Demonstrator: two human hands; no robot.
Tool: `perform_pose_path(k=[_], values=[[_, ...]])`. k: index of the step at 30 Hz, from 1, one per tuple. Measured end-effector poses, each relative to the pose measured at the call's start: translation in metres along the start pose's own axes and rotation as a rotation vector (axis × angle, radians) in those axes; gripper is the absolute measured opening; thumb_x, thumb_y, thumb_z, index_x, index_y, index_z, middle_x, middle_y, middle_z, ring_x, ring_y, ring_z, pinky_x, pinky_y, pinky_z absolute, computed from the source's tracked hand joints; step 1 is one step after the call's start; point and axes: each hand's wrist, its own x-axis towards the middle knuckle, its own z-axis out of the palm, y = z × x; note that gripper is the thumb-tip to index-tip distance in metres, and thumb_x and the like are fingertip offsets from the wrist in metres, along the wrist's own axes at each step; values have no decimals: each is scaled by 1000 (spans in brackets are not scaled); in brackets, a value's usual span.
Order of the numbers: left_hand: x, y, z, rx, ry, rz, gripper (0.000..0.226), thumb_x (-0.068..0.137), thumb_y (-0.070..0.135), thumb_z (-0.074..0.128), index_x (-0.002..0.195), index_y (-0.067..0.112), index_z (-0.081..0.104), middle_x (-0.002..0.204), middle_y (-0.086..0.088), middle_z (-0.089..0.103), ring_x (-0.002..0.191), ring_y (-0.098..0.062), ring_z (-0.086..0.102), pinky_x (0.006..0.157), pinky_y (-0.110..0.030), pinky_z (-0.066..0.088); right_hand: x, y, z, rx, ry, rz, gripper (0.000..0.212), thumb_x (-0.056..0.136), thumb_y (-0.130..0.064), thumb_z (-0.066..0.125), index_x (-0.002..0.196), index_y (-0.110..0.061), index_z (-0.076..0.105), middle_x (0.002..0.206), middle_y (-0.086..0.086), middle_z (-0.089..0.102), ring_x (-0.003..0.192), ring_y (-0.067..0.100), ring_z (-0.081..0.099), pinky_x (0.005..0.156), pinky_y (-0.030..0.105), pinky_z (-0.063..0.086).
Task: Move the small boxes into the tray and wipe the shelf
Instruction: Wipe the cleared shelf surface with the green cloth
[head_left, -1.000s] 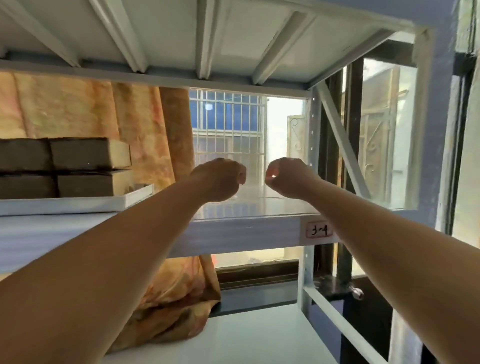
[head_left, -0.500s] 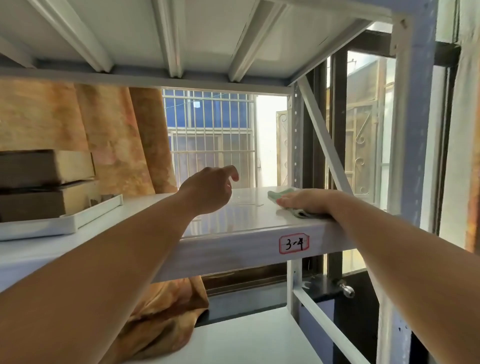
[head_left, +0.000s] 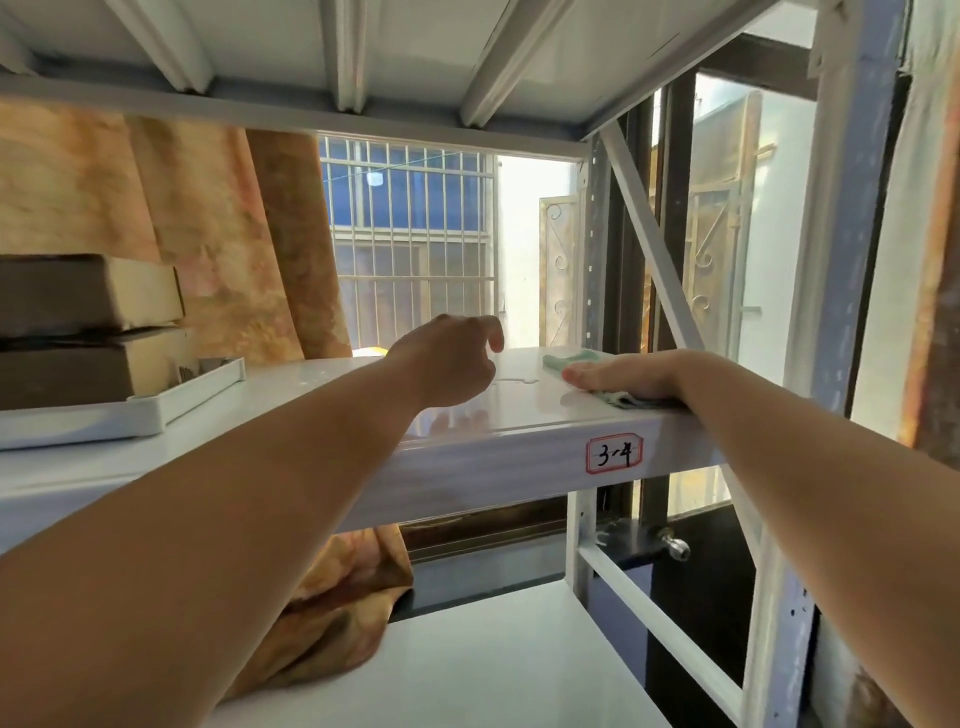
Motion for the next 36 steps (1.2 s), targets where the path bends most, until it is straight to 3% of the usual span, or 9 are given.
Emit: perform_pose_path(k=[4, 9, 13, 16, 19, 23, 29, 32, 36], values=[[-1, 2, -3, 24, 2, 5, 28, 87, 10, 45, 110, 15, 60, 119, -7, 64, 106, -26, 59, 94, -42, 51, 0, -7, 5, -4, 22, 12, 45, 86, -69, 35, 88, -25, 46, 87, 6, 63, 77, 16, 63, 103, 34, 43], [-4, 7, -8, 57, 30, 0, 29, 90, 6, 42, 107, 7, 65, 109, -7, 68, 99, -25, 62, 89, -35, 52, -8, -20, 15, -12, -2, -49, 37, 89, -65, 34, 81, -30, 42, 96, 10, 64, 76, 16, 63, 101, 36, 46], [-2, -9, -23, 21, 0, -7, 32, 88, -2, 41, 105, 10, 66, 115, -6, 67, 110, -24, 59, 98, -34, 47, -15, -36, 25, -71, -23, -180, 47, 95, -56, 29, 132, -27, 34, 91, 2, 56, 69, 10, 58, 74, 24, 48], [-1, -32, -38, 64, -61, 9, 31, 88, -3, 44, 104, 10, 67, 113, -5, 68, 107, -21, 61, 101, -35, 46, -14, -54, 33, -151, -28, -272, 58, 97, -55, 23, 149, -30, 16, 132, 4, 42, 100, 17, 53, 95, 34, 41], [-8, -55, -50, 144, -114, -19, 24, 92, 4, 46, 105, 7, 66, 109, -7, 68, 96, -18, 60, 92, -28, 47, -6, -81, 47, -197, -42, -340, 64, 94, -61, 22, 151, -33, 11, 157, 1, 15, 138, 26, 29, 114, 45, 21], [-26, -81, -57, 231, -83, -115, 25, 93, 10, 44, 106, 13, 65, 100, -4, 64, 88, -18, 57, 82, -30, 50, 1, -121, 69, -207, -66, -463, 65, 95, -60, 20, 151, -31, 10, 160, 1, 7, 145, 24, 14, 117, 44, 10], [-38, -104, -64, -4, 180, -275, 29, 89, 3, 41, 101, 14, 65, 103, -6, 66, 93, -22, 60, 74, -27, 50, 0, -168, 94, -188, -98, -537, 81, 81, -76, 25, 150, -33, 19, 156, -2, 21, 141, 24, 26, 115, 46, 19], [-42, -98, -67, -46, 122, -274, 26, 90, 5, 44, 100, 12, 67, 94, -2, 62, 84, -16, 55, 62, -19, 40, -7, -176, 98, -205, -99, -586, 71, 89, -68, 26, 149, -29, 23, 152, 1, 30, 138, 23, 30, 115, 41, 20], [-47, -95, -64, 9, -40, -239, 23, 89, 9, 48, 101, 12, 69, 95, -1, 61, 90, -15, 53, 74, -24, 39, -13, -175, 97, -217, -108, -615, 62, 97, -56, 22, 148, -21, 26, 148, 1, 35, 136, 19, 33, 106, 32, 22]])
